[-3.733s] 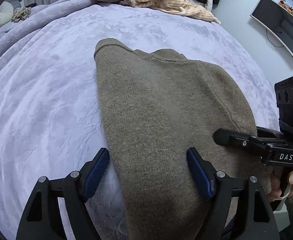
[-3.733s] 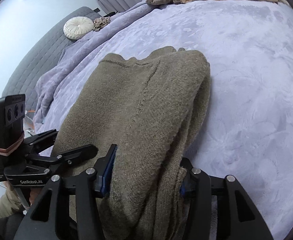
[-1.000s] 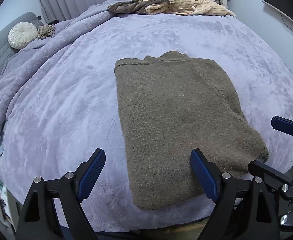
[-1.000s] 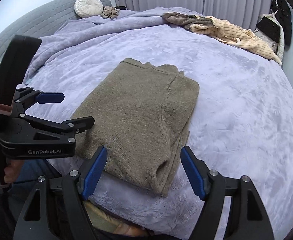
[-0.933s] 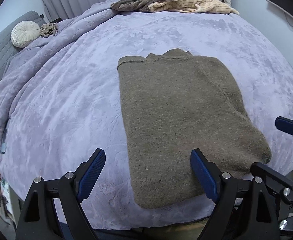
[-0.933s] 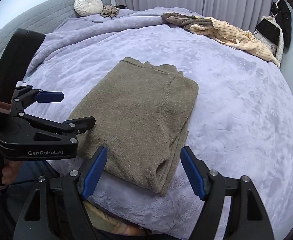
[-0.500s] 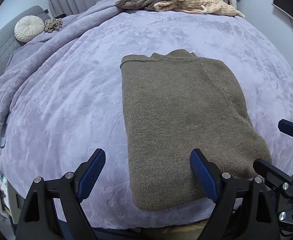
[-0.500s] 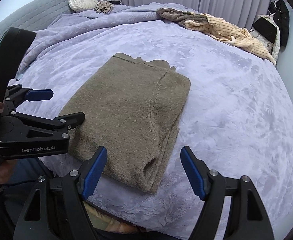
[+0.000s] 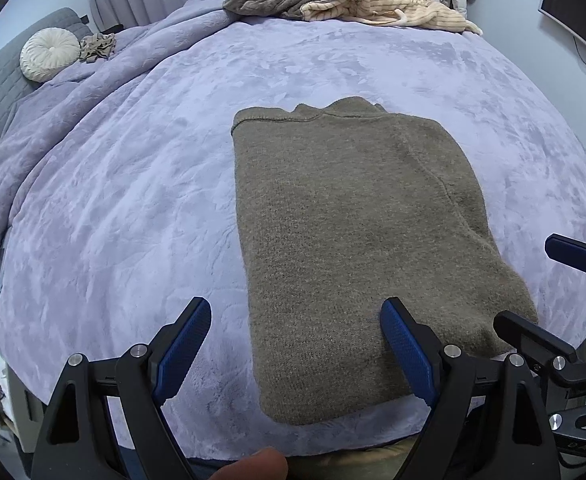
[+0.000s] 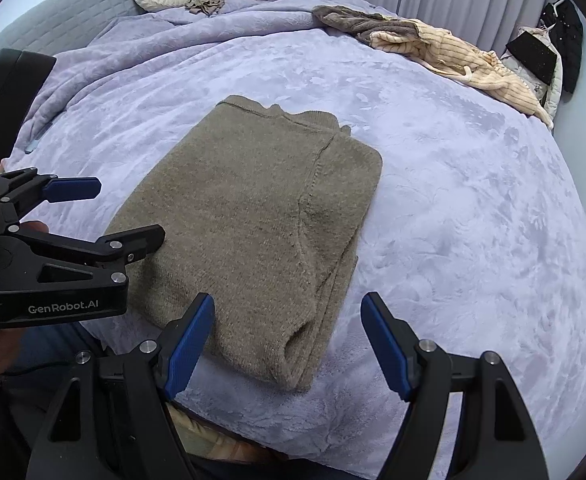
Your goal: Fold small clothes
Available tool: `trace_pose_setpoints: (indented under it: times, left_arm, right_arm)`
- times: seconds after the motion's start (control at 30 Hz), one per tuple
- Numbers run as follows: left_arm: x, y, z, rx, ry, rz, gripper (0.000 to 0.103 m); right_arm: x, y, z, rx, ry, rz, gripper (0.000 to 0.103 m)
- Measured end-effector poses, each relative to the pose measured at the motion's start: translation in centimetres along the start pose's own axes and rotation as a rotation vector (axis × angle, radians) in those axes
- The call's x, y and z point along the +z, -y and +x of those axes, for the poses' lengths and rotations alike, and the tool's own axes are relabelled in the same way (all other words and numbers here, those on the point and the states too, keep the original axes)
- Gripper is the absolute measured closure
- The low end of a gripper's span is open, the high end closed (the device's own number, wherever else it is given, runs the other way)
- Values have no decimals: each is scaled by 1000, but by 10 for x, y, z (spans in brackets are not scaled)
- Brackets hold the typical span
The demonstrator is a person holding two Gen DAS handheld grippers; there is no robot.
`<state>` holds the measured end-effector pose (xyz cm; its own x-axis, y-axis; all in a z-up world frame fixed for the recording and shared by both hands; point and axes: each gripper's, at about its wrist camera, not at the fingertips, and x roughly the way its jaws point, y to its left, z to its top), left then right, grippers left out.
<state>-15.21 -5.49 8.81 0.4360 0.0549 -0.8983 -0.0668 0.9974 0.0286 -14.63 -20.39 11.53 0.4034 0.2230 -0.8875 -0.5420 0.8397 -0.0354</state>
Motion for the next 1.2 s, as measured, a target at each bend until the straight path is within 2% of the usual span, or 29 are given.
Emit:
trace_pose_setpoints:
  times: [0.23, 1.2]
  left_arm:
    - [-2, -10, 5, -40, -13, -30, 15]
    - [-8, -60, 10, -120, 9, -137, 15]
  right_arm:
    - [5, -5, 1, -19, -18, -17, 25]
    - [34, -52, 7, -74, -74, -114, 25]
